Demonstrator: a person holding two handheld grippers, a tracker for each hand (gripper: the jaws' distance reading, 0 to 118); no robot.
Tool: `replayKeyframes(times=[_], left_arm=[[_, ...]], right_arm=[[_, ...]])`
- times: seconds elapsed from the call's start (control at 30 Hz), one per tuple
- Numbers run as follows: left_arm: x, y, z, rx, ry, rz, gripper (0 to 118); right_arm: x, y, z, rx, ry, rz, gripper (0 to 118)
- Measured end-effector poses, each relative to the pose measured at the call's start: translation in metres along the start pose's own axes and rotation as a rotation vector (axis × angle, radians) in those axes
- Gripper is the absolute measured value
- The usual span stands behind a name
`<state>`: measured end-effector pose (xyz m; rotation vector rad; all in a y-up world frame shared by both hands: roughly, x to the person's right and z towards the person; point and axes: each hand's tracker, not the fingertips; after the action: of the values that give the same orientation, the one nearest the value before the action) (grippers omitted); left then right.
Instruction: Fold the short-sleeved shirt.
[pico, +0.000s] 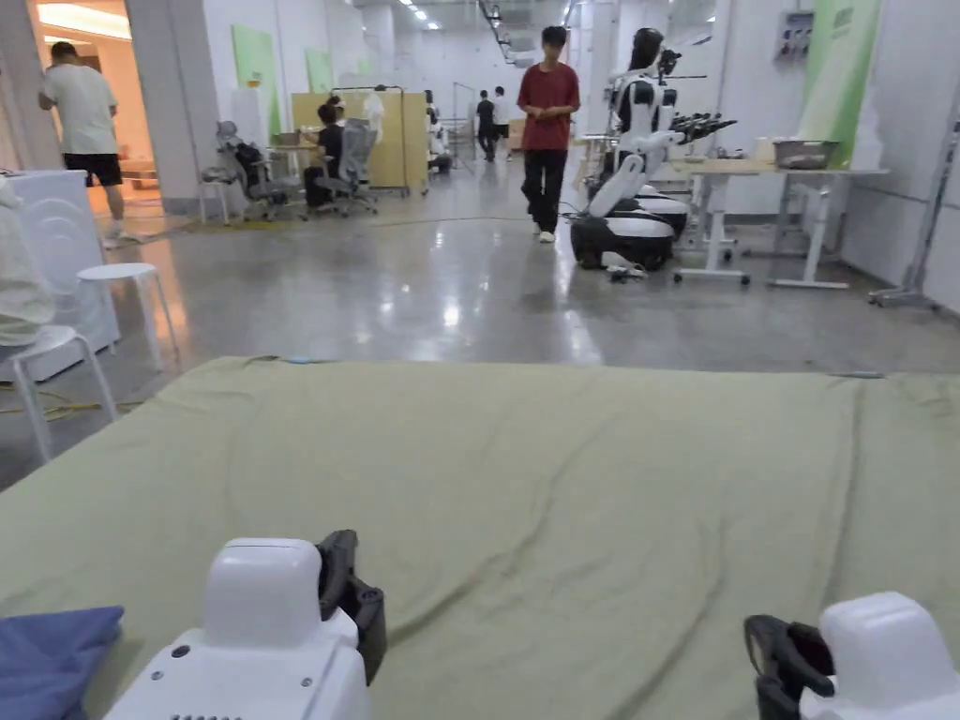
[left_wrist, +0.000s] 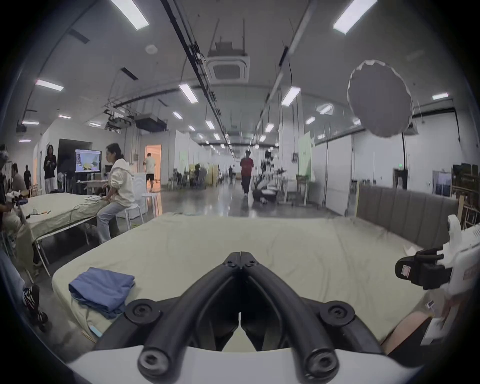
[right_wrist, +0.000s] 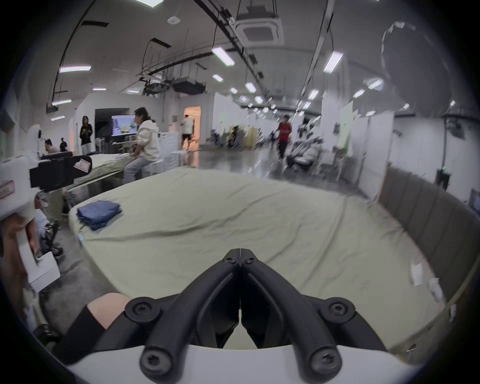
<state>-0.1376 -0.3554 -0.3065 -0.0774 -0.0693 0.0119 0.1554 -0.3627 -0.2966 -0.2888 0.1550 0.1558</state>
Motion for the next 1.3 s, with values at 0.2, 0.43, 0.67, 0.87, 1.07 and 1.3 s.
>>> replayKeyframes(times=[0.2,0.43,0.67,0.87,1.07,1.3], left_arm=[[0.055,0.007,0.017,-0.003,-0.014,-0.051,0],[0.082,0.009,0.048,0.023,-0.029,-0.053,0],[0.092,0.012,0.069,0.053,-0.035,-0.044,0],[0.090,0.007,0.080,0.069,-0.095,0.036,56],[0.095,-0.001,0.089,0.087,-0.050,0.007,118],[0.094,0.000,0.090,0.060,-0.022,0.001,118]], right_arm=[[0.019,-0.009,0.036,0.060,-0.096,-0.003,2],[0.029,-0.023,0.073,0.124,-0.160,-0.015,2],[0.030,-0.029,0.089,0.152,-0.227,-0.028,2],[0.032,-0.030,0.097,0.164,-0.258,-0.029,20],[0.028,-0.031,0.097,0.163,-0.271,-0.028,118],[0.027,-0.021,0.101,0.173,-0.257,-0.133,118]])
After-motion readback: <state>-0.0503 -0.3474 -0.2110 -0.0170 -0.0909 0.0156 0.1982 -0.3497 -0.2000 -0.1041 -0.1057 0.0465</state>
